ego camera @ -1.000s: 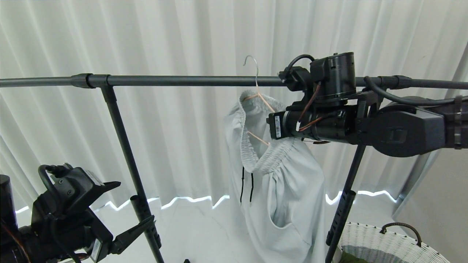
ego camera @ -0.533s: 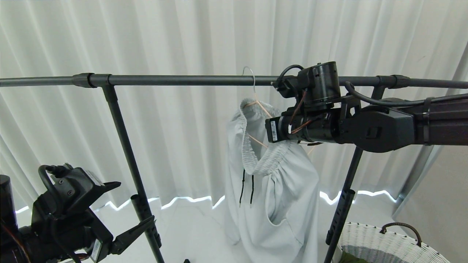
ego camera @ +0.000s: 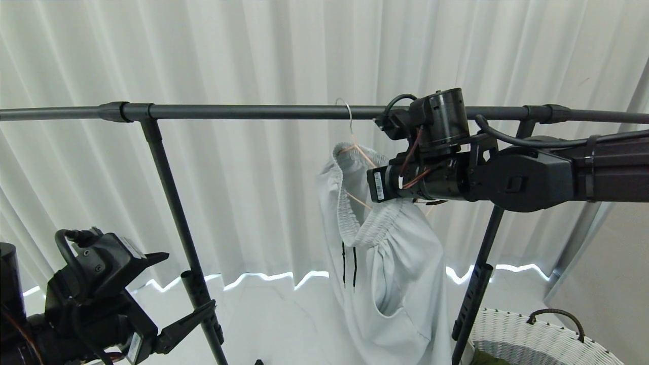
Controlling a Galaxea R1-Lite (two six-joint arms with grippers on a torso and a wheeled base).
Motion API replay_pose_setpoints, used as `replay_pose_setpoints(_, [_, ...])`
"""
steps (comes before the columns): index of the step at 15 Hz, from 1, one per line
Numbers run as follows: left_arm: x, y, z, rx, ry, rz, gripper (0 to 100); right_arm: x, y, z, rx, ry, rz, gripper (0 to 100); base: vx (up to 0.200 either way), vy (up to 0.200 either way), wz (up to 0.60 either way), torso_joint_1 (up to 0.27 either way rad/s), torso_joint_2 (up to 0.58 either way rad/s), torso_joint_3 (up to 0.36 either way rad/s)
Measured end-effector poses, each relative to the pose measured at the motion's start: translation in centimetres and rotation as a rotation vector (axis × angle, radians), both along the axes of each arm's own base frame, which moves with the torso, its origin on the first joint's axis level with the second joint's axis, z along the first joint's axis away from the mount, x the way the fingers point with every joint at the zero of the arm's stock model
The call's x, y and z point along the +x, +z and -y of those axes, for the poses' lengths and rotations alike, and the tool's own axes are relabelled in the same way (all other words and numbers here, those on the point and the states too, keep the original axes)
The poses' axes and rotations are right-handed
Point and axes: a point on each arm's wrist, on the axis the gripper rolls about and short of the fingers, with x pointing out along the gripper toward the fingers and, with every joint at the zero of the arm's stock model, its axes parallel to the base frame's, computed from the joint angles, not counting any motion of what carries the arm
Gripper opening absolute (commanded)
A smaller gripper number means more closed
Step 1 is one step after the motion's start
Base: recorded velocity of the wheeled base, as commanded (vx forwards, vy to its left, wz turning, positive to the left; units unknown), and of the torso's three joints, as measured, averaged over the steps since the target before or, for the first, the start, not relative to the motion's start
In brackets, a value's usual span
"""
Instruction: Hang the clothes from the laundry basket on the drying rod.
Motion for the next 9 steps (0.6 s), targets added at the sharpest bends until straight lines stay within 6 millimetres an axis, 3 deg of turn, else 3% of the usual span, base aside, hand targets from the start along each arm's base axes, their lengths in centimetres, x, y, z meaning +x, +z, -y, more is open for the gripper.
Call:
replay_pose_setpoints(2, [0.0, 0.0, 0.0, 0.001, -0.002, -0.001, 100, 0.0, 0.1, 0.0, 0.001, 0.0, 0.001, 0, 0.0, 0.0, 0.0, 0.0, 0.0, 0.0])
replay_pose_setpoints(3, [0.0, 0.0, 0.0, 0.0, -0.003, 0.0, 100, -0.1, 0.1, 0.0, 0.002, 0.001, 0.002, 100, 0.0, 0.0, 0.0, 0.0, 0.0, 0.0])
replay_pose_setpoints(9, [0.0, 0.0, 0.0, 0.001, -0.001, -0.002, 100, -1.0, 1.6, 0.0, 0.008, 0.03, 0.053, 100, 0.0, 0.0, 0.0, 0.0, 0.0, 0.0])
